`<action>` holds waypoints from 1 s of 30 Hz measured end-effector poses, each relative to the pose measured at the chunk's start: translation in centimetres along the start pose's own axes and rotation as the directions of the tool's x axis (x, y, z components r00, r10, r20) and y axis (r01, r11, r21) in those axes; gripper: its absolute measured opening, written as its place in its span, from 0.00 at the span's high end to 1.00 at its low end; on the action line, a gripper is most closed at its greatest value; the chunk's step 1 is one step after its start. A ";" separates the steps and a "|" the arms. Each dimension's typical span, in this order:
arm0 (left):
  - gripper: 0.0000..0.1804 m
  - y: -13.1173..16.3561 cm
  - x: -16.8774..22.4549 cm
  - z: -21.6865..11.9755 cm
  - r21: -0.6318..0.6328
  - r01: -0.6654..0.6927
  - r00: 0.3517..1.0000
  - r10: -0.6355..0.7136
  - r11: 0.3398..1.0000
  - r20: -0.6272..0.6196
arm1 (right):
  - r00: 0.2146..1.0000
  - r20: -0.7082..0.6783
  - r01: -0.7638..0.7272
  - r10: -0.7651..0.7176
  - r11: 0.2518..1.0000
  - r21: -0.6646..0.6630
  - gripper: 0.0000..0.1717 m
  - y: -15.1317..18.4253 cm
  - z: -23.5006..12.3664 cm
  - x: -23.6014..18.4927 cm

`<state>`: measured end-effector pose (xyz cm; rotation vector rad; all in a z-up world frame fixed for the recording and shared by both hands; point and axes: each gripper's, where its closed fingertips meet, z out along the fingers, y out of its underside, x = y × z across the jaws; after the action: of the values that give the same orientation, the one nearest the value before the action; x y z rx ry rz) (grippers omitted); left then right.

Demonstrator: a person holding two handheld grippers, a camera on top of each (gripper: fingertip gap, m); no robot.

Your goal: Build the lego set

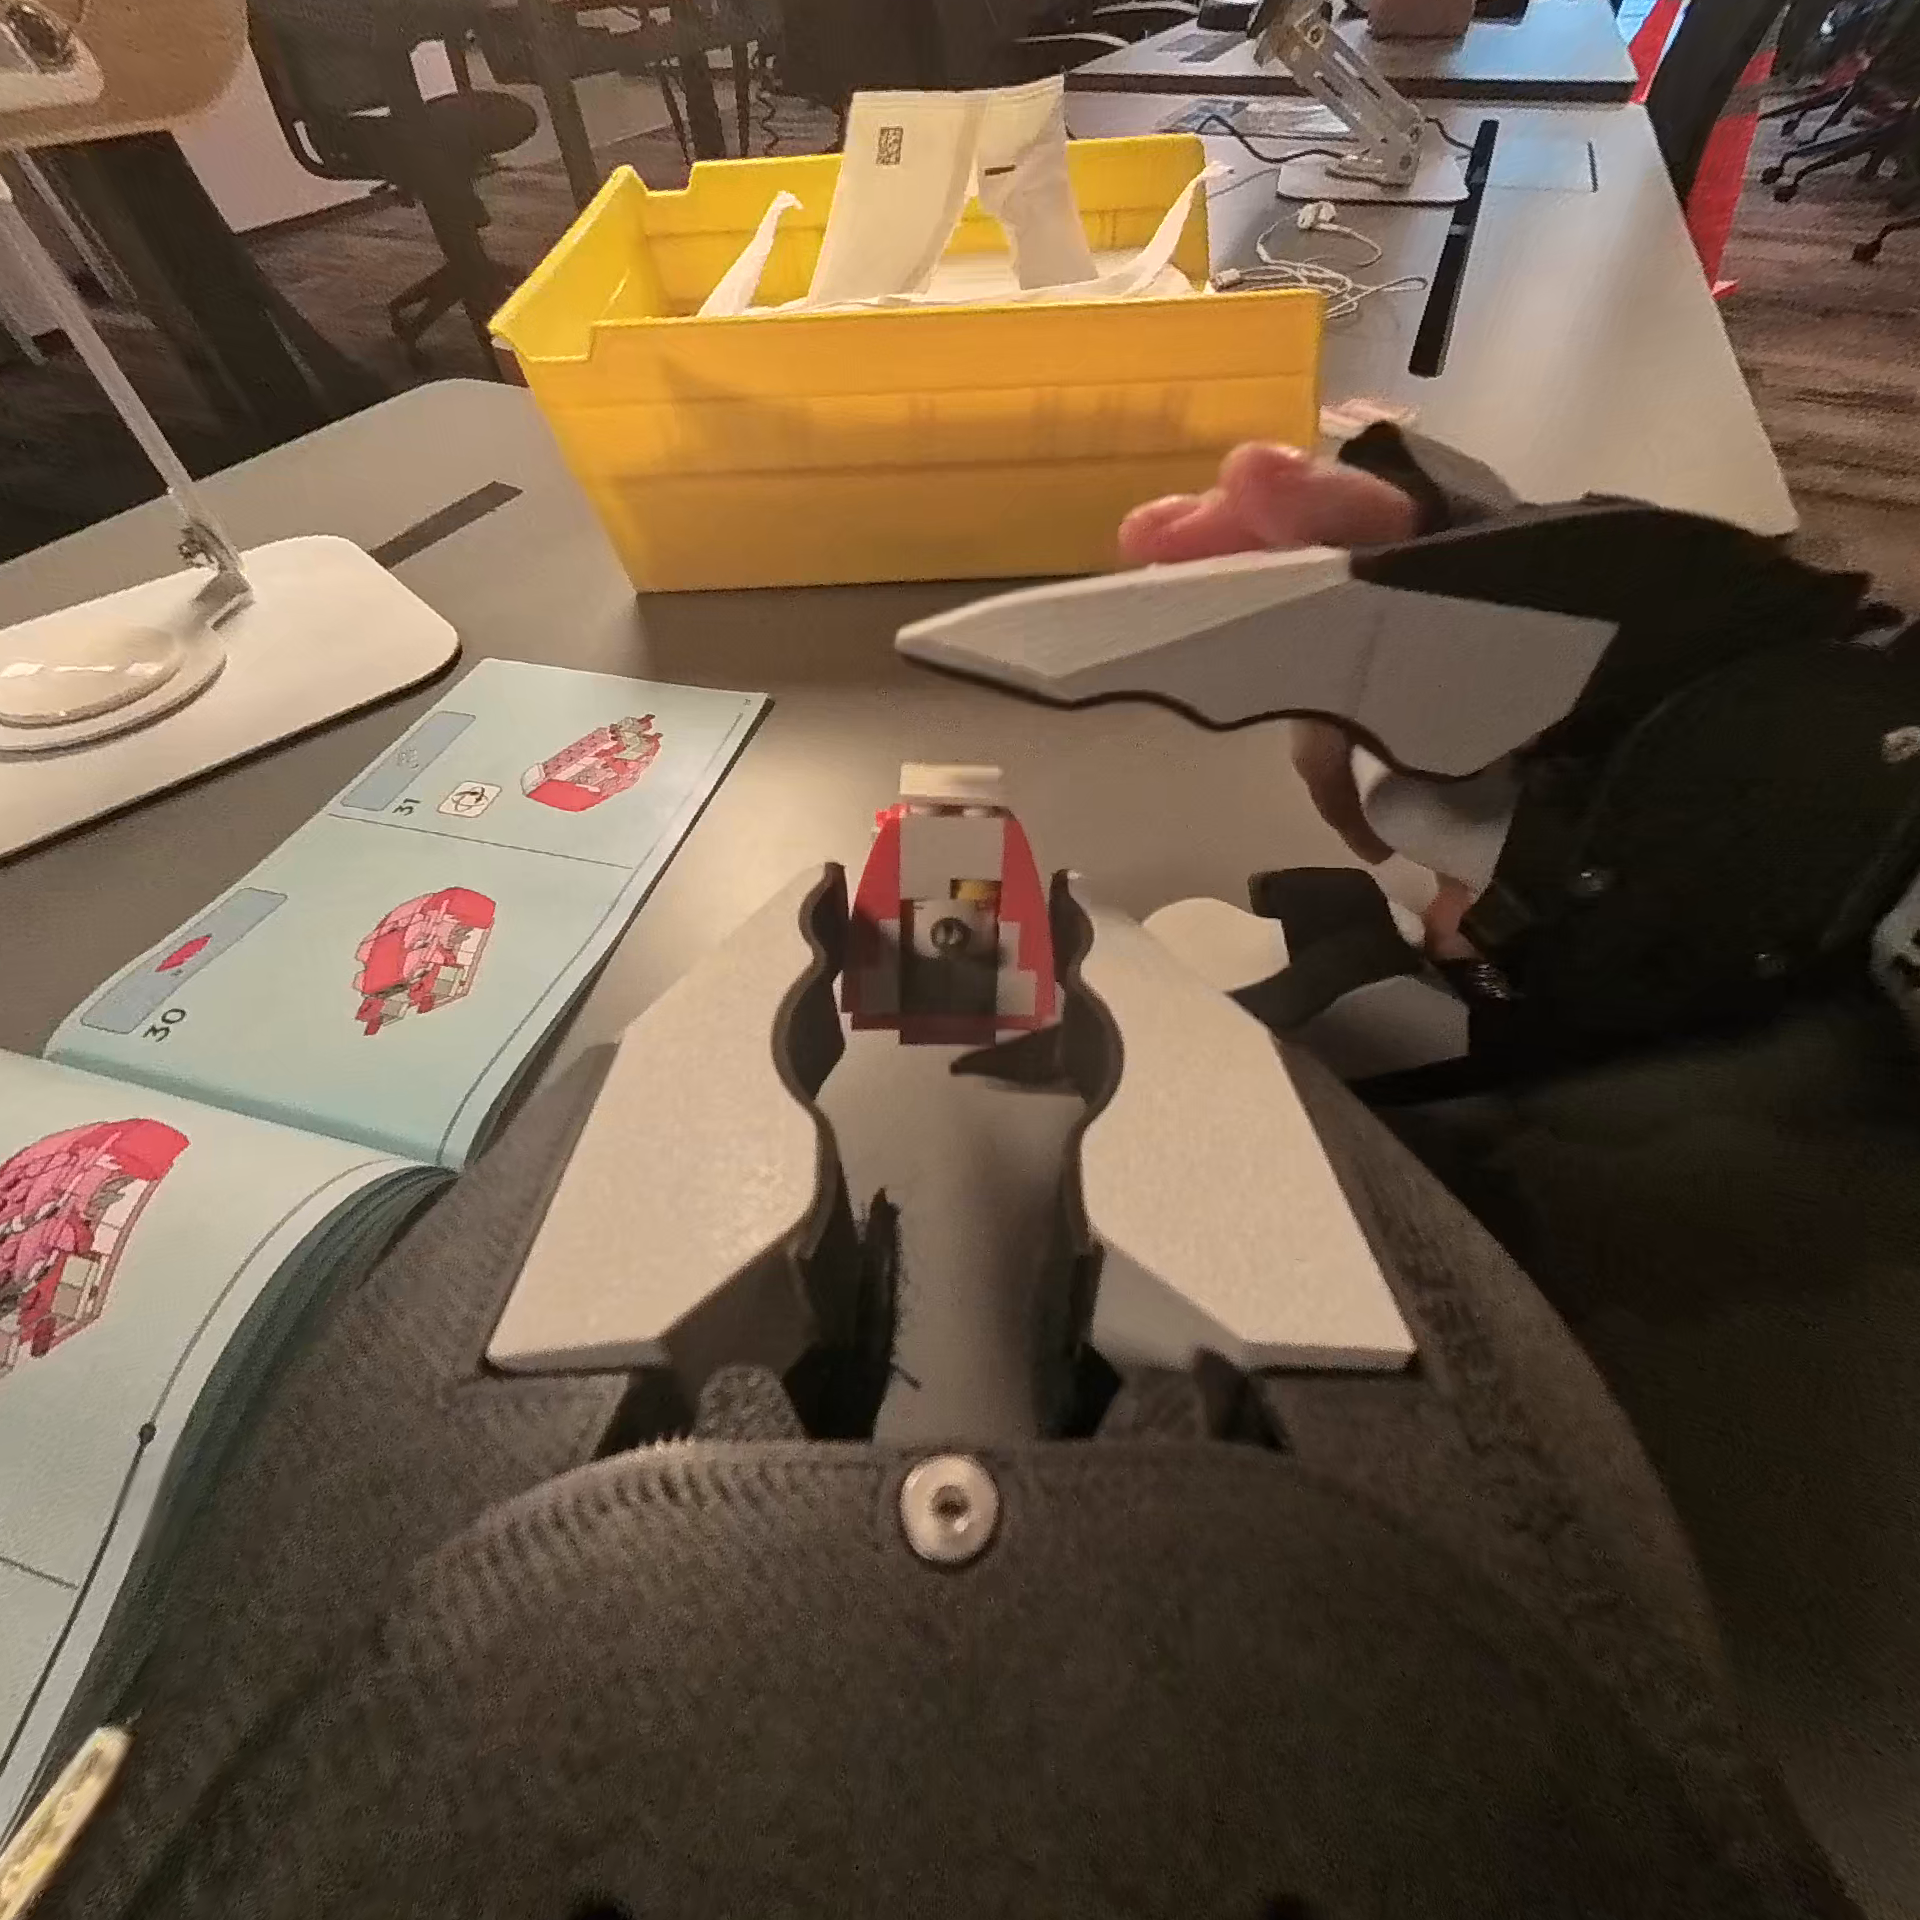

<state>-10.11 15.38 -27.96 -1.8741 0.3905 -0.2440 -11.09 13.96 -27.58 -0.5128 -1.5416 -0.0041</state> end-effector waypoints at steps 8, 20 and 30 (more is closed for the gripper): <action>0.79 -0.2 0.9 0.1 -0.001 -0.006 1.000 0.006 1.000 -0.025 | 1.000 -0.008 0.011 -0.011 1.000 0.008 0.60 -0.4 0.1 -0.2; 0.79 0.0 1.1 0.1 -0.030 -0.042 0.999 0.042 0.999 0.005 | 1.000 -0.014 0.025 -0.025 1.000 0.007 0.66 -0.5 -0.1 -0.2; 0.79 0.4 1.1 0.3 -0.052 -0.040 0.999 0.041 0.998 0.002 | 0.999 0.000 0.049 -0.049 0.999 -0.008 0.66 -0.2 0.1 -0.7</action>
<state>-9.08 15.15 -28.52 -1.9156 0.4356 -0.2050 -11.31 13.62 -28.15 -0.4814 -1.5545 -0.0478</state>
